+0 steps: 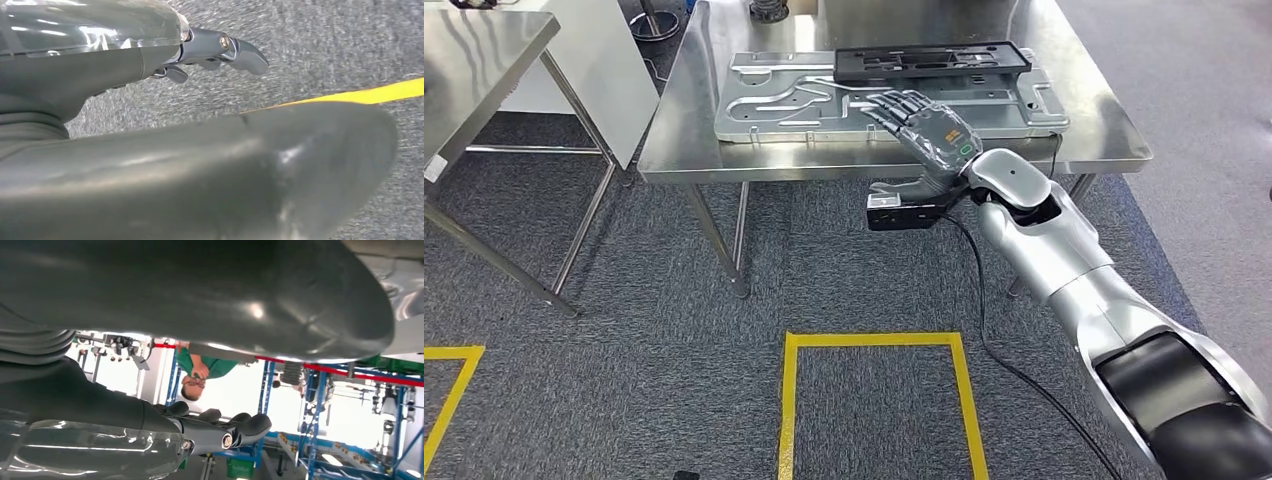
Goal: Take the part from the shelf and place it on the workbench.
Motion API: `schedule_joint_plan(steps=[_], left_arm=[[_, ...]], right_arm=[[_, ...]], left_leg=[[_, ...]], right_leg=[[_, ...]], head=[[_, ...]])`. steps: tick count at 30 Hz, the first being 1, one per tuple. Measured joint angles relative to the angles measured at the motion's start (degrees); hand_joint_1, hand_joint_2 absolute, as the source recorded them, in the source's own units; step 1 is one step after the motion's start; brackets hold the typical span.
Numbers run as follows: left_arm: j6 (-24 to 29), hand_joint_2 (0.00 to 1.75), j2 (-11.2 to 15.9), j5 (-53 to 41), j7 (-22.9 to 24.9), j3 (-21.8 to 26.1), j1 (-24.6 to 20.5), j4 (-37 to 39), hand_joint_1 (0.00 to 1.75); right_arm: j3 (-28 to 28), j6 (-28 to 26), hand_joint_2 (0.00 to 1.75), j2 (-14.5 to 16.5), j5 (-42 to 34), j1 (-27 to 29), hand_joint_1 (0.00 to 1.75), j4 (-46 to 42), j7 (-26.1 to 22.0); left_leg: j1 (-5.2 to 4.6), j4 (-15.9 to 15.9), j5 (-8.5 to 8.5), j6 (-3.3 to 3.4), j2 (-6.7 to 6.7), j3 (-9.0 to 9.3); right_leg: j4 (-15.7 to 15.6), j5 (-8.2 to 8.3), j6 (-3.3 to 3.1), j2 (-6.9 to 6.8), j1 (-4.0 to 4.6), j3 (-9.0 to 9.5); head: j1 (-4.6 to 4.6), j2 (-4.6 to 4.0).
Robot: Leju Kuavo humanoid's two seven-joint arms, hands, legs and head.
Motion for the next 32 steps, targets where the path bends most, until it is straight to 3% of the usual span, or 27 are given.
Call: schedule_joint_plan(steps=[2,3,5,6,7,9,10,11,12,13,14,16,17,18,20,22,24,25,26,27,28,29,30,31,32], left_arm=[[0.0,0.0,0.0,0.0,0.0,0.0,-0.3,0.0,0.0],[0.0,0.0,0.0,-0.1,-0.1,0.0,-0.3,0.0,0.0],[-0.1,0.0,0.0,-0.1,0.0,0.0,-0.2,0.0,0.0],[-0.1,0.0,0.0,-0.2,0.0,0.0,-0.2,0.0,0.0],[-0.1,0.0,0.0,-0.2,0.0,0.0,-0.2,0.0,0.0],[-0.2,0.0,0.0,-0.2,0.1,0.0,-0.2,0.0,0.0],[-0.2,0.0,0.0,-0.2,0.1,0.0,-0.2,0.0,0.0],[-0.2,0.0,0.0,-0.2,0.1,0.0,-0.2,0.0,0.0],[-0.2,0.0,0.0,-0.2,0.1,0.0,-0.1,0.0,0.0],[-0.2,0.0,0.0,-0.2,0.1,0.0,-0.1,0.0,0.0],[-0.2,0.0,0.0,-0.2,0.1,0.0,-0.1,0.0,0.0],[-0.2,0.0,0.0,-0.1,0.1,0.0,-0.2,0.0,0.0],[-0.2,0.0,0.0,-0.1,0.1,0.0,-0.2,0.0,0.0],[-0.2,0.0,0.0,-0.1,0.1,0.0,-0.2,0.0,0.0],[-0.2,0.0,0.0,-0.1,0.2,0.0,-0.1,0.0,0.0],[-0.2,0.0,0.0,-0.1,0.2,0.0,0.1,0.0,0.0],[-0.2,0.0,0.0,-0.1,0.2,0.0,0.1,0.0,0.0],[-0.1,0.0,0.0,-0.1,0.3,0.0,0.1,0.0,0.0],[-0.1,0.0,0.0,-0.1,0.3,0.0,0.1,0.0,0.0],[-0.1,0.0,0.0,0.0,0.2,0.0,0.1,0.0,0.0],[-0.1,0.0,0.0,0.0,0.2,0.0,0.1,0.0,0.0],[-0.1,0.0,0.0,0.0,0.1,0.0,0.1,0.0,0.0],[0.0,0.0,0.2,0.0,0.0,0.0,0.1,0.0,0.0],[0.0,0.0,0.3,0.1,0.0,0.0,0.0,0.0,0.0],[0.0,0.0,0.4,0.1,0.0,0.0,-0.1,-0.1,0.0]], right_arm=[[-0.1,-0.1,0.0,0.0,0.1,0.0,0.0,-0.1,0.1],[-0.2,-0.1,0.0,-0.1,0.2,0.0,0.0,-0.1,0.1],[-0.2,-0.1,0.0,0.0,0.2,0.3,0.0,-0.1,0.3],[-0.2,-0.1,0.0,0.2,0.2,0.5,0.0,-0.1,0.4],[-0.3,-0.1,0.0,0.4,0.3,0.6,0.0,-0.1,0.5],[-0.6,-0.2,0.0,1.0,0.3,0.9,0.0,-0.1,0.6],[-0.8,-0.2,0.0,1.4,0.3,1.1,0.0,-0.1,0.7],[-0.9,-0.2,0.0,1.6,0.4,1.4,0.0,-0.1,0.8],[-1.0,-0.2,0.0,1.8,0.5,1.5,0.0,-0.1,1.0],[-1.0,-0.1,0.0,1.9,0.6,1.6,0.0,-0.1,1.1],[-1.0,-0.1,0.0,2.0,0.8,1.6,0.0,-0.2,1.3],[-1.2,-0.1,0.0,2.0,1.0,1.5,0.0,-0.4,1.4],[-1.2,-0.1,0.0,2.0,1.1,1.4,0.0,-0.6,1.5],[-1.3,-0.1,0.0,2.0,1.1,1.4,0.0,-0.7,1.5],[-1.3,0.0,0.0,2.0,1.2,1.5,0.0,-0.8,1.5],[-1.3,0.0,0.0,1.9,1.2,1.5,0.0,-0.8,1.5],[-1.3,0.0,0.0,1.6,1.2,1.4,0.0,-0.8,1.5],[-1.3,0.0,0.0,1.3,1.3,1.5,0.0,-0.8,1.5],[-1.3,0.0,0.0,1.1,1.3,1.6,0.0,-0.8,1.5],[-1.3,0.0,0.0,0.9,1.3,1.7,0.0,-0.8,1.6],[-1.3,-0.1,0.0,0.8,1.5,1.8,0.0,-0.7,1.6],[-1.3,-0.1,0.0,0.7,1.8,1.9,0.0,-0.7,1.7],[-1.3,-0.3,0.0,0.7,2.2,1.9,0.0,-0.7,1.9],[-1.4,-0.4,0.0,0.6,2.7,2.0,0.0,-0.7,2.2],[-1.4,-0.5,0.0,0.6,2.9,2.0,0.0,-0.7,2.4]], left_leg=[[-0.34,-6.9,-1.67,0.49,0.12,4.55],[-0.58,-8.5,-2.15,0.78,0.07,5.23],[-0.51,-9.0,-1.09,1.58,0.18,4.42],[-0.4,-9.1,-0.34,2.03,0.38,3.84],[-0.26,-9.3,0.48,2.43,0.63,3.11],[-0.36,-9.2,2.01,2.85,0.97,1.32],[-0.41,-9.1,2.75,2.87,1.06,0.31],[-0.44,-9.0,3.46,2.81,1.12,-0.72],[-0.43,-8.8,4.1,2.69,1.16,-1.76],[-0.39,-8.5,4.7,2.51,1.17,-2.81],[-0.35,-8.2,5.24,2.29,1.15,-3.78],[-0.42,-7.4,6.13,1.68,0.95,-5.27],[-0.46,-7.2,6.57,1.34,0.85,-5.66],[-0.47,-7.1,7.05,0.98,0.76,-5.9],[-0.34,-7.3,7.56,0.22,0.65,-6.24],[-0.21,-4.8,4.33,-0.32,0.4,-7.36],[-0.12,2.0,-1.9,-0.56,0.09,-9.14],[-0.11,5.8,-4.01,-0.62,-0.02,-9.79],[-0.12,8.9,-4.81,-0.62,-0.11,-9.94],[-0.15,10.3,-4.14,-0.5,-0.15,-9.27],[-0.2,9.8,-2.63,-0.25,-0.17,-7.69],[-0.35,7.2,-1.12,0.17,-0.14,-5.12],[-0.61,3.1,-0.63,0.76,0.03,-1.64],[-0.88,-1.6,-1.09,1.27,0.21,1.86],[-1.06,-4.2,-1.56,1.59,0.34,3.84]], right_leg=[[0.0,1.16,0.68,-0.18,0.12,-0.68],[-0.2,1.81,1.07,-0.3,0.15,-0.84],[-0.5,2.24,1.77,-0.33,0.01,-1.14],[0.3,0.91,2.1,-0.26,-0.1,-1.59],[2.2,-1.64,2.42,-0.17,-0.21,-2.33],[9.4,-8.13,3.02,-0.09,-0.3,-4.33],[13.4,-10.02,3.25,-0.08,-0.34,-5.09],[16.2,-10.36,3.41,-0.08,-0.37,-5.27],[17.3,-9.4,3.52,-0.09,-0.43,-4.6],[16.4,-7.88,3.57,-0.08,-0.52,-2.87],[13.4,-6.78,3.58,0.03,-0.63,-0.01],[5.1,-7.62,3.15,0.45,-0.59,6.41],[2.1,-8.58,2.73,0.64,-0.5,8.37],[0.6,-9.24,2.22,0.72,-0.32,9.13],[0.2,-8.54,1.11,0.56,-0.32,8.51],[0.1,-7.19,0.11,0.39,-0.44,7.41],[0.2,-5.74,-0.44,0.33,-0.34,5.77],[0.2,-5.03,-0.54,0.32,-0.22,4.87],[0.2,-4.28,-0.61,0.31,-0.09,3.91],[0.3,-3.55,-0.62,0.32,0.07,2.96],[0.3,-2.85,-0.59,0.34,0.23,2.06],[0.3,-2.16,-0.54,0.36,0.38,1.25],[0.4,-1.56,-0.42,0.36,0.52,0.61],[0.4,-1.02,-0.24,0.3,0.61,0.18],[0.5,-0.75,-0.14,0.27,0.65,-0.03]], head=[[-0.01,0.0],[0.0,0.0],[0.0,0.0],[0.0,0.0],[0.0,0.0],[0.0,0.0],[0.0,0.0],[0.0,0.0],[0.0,0.0],[0.0,0.0],[0.0,0.0],[0.0,0.0],[0.0,0.0],[0.0,0.0],[0.0,0.0],[0.0,0.0],[0.0,0.0],[0.0,0.0],[0.0,0.0],[0.0,0.0],[-0.01,0.0],[-0.01,0.0],[-0.01,0.0],[-0.01,0.0],[-0.01,0.0]])
